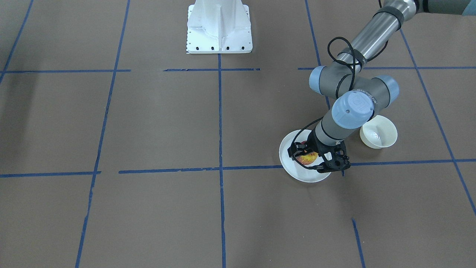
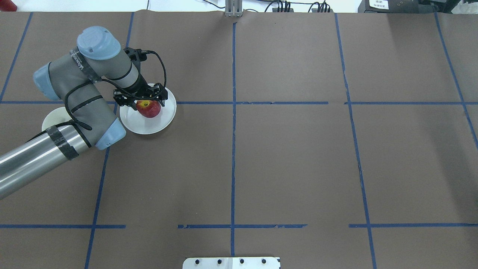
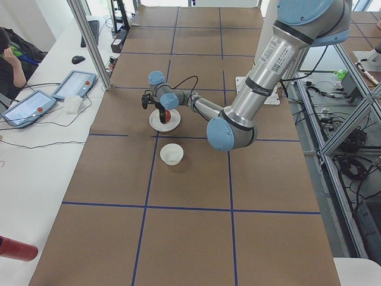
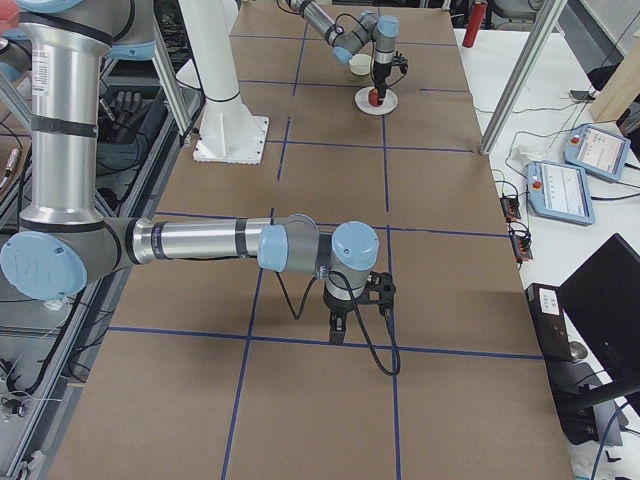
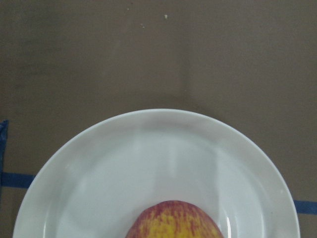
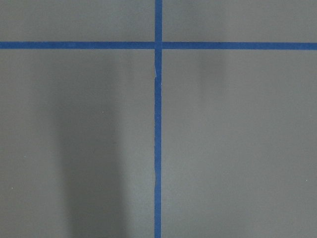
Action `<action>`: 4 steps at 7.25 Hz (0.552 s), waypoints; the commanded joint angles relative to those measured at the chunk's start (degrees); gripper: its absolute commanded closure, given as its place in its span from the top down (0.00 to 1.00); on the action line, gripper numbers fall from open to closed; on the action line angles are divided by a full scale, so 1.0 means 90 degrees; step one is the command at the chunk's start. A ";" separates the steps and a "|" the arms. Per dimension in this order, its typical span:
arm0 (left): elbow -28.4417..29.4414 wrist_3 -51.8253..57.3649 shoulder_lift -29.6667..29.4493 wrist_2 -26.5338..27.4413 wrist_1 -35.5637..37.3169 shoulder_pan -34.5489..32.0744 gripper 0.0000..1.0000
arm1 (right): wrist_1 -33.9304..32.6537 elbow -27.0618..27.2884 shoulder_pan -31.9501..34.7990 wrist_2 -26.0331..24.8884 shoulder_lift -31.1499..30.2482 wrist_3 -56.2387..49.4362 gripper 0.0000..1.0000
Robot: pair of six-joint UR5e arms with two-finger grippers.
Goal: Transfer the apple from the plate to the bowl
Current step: 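Lower the left gripper and close it around the apple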
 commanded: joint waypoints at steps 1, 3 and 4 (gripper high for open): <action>-0.0200 0.0016 0.0045 0.0013 0.0066 0.0001 0.13 | 0.0000 0.0000 -0.0004 0.0000 0.0000 -0.0003 1.00; -0.1289 0.0443 0.0317 -0.0016 0.1173 -0.0397 0.00 | 0.0000 0.0000 -0.0004 0.0000 0.0000 0.0007 1.00; -0.1914 0.1220 0.0531 0.0003 0.1944 -0.0602 0.00 | 0.0000 -0.0010 -0.0004 0.0000 0.0000 -0.0002 1.00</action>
